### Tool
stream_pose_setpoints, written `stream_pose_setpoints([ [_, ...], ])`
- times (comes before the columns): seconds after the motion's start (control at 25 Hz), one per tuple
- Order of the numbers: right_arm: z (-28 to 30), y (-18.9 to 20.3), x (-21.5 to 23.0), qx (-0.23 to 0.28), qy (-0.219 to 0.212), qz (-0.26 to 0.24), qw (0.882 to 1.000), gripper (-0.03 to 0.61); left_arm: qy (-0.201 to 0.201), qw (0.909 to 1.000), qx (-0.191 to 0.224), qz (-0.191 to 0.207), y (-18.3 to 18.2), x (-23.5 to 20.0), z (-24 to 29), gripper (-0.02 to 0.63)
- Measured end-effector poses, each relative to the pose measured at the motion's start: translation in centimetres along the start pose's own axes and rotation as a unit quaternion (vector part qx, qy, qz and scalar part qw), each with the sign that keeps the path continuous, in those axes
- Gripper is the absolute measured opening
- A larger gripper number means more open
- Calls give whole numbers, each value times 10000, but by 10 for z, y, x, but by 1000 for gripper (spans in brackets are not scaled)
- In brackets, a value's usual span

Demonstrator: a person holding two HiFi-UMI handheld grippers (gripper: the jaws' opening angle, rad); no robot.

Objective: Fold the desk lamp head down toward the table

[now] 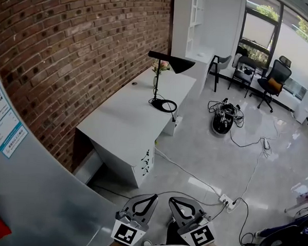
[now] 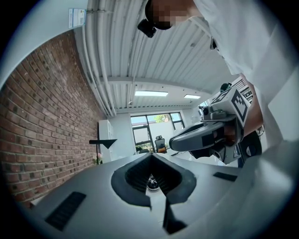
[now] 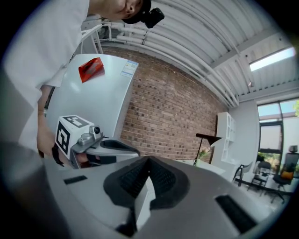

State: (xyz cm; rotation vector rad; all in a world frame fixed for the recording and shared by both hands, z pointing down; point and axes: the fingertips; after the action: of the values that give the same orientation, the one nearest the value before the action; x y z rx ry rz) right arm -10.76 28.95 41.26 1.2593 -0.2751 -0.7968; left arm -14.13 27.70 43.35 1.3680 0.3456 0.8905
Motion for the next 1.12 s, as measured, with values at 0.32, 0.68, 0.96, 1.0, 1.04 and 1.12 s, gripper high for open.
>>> stream_pose_setpoints([
  [0.32, 38, 11, 105, -71, -57, -328, 9994, 15, -6, 10000, -84, 18, -17, -34, 108, 6],
  [0.68, 74, 27, 227, -121, -323, -525, 9980, 15, -203, 9996, -178, 5, -42, -69, 238, 6],
  [0.96, 86, 40, 297, -16, -426, -515, 9978, 15, -412, 9988, -270, -39, -56, -83, 306, 6],
  [1.0, 88, 42, 301, -49, -449, -513, 9977, 15, -428, 9987, -283, -68, -56, -85, 310, 6],
  [1.04, 89, 42, 303, -63, -477, -509, 9975, 15, -441, 9985, -297, -108, -56, -85, 313, 6],
  [1.12, 92, 40, 309, -32, -523, -492, 9974, 15, -450, 9983, -354, -115, -57, -87, 320, 6],
])
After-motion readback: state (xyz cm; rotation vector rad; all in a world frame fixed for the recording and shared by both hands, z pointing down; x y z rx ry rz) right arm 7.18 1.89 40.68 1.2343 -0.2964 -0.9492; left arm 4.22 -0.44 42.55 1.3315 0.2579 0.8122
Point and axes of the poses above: the fingertips, and each gripper's own axes: z forward along the fingers, x to its right, y out of its underside, and after that the axes turned 15 degrees about -x, right-handed
